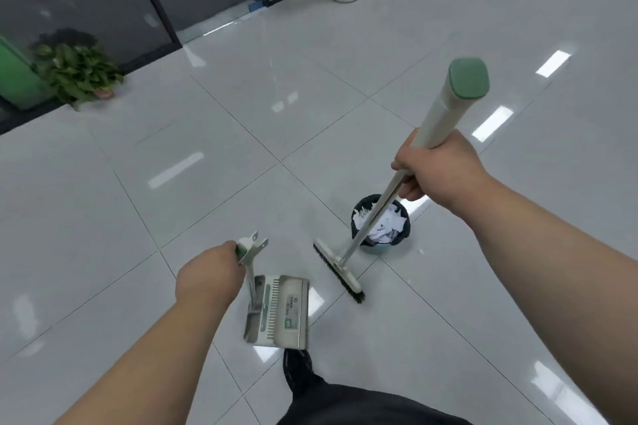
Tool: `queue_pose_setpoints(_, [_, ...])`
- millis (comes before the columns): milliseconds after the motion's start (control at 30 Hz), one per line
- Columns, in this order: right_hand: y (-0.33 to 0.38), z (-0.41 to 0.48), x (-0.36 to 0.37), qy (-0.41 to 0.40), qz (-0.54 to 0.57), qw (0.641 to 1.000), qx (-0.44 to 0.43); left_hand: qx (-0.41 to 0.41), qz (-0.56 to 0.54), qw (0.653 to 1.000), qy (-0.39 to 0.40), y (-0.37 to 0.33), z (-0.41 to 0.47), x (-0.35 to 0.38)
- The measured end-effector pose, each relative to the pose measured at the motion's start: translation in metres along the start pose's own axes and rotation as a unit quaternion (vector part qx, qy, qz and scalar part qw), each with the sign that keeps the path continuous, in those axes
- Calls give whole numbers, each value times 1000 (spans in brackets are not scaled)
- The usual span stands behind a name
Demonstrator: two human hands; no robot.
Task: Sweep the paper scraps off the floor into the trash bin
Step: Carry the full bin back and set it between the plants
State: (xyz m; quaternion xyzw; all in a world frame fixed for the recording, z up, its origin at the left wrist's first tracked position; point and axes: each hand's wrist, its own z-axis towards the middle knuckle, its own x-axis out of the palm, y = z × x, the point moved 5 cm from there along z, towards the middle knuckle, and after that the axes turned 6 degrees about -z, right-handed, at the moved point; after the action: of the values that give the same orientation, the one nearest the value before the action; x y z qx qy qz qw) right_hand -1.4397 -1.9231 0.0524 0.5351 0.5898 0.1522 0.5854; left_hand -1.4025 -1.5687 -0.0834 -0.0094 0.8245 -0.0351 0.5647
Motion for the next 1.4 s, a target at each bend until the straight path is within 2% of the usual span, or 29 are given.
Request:
queue_pose_setpoints(167, [-98, -50, -86, -48, -1, 998, 51, 11, 3, 1000, -3, -57, -56, 28])
queue_pose_setpoints(300, [-168, -86, -128, -60, -6, 993, 97, 42, 6, 999, -4, -98, -88, 51])
queue_pose_setpoints(433, [-222, -105, -148, -71, -27, 989, 130, 63, -2, 998, -2, -131, -96, 71])
queue_pose_setpoints(667, [-284, -94, -142, -86, -31, 985, 148, 31, -70, 997, 3, -180, -87, 106])
queue_pose_setpoints(900, [-313, -50, -110, -37, -61, 991, 110, 9, -157, 987, 32, -220, -77, 149])
queue_pose_setpoints(1033, [-316, -44, -93, -13, -130, 990, 49, 4, -166, 986, 36, -241, -60, 152])
queue_pose_setpoints(1100, [-311, -51, -89, -7, -127, 991, 39, -10, -165, 986, 38, -242, -56, 152])
queue_pose_setpoints(1400, [-282, -94, -128, -70, 25, 987, 144, -21, -171, 984, 39, -233, -71, 151])
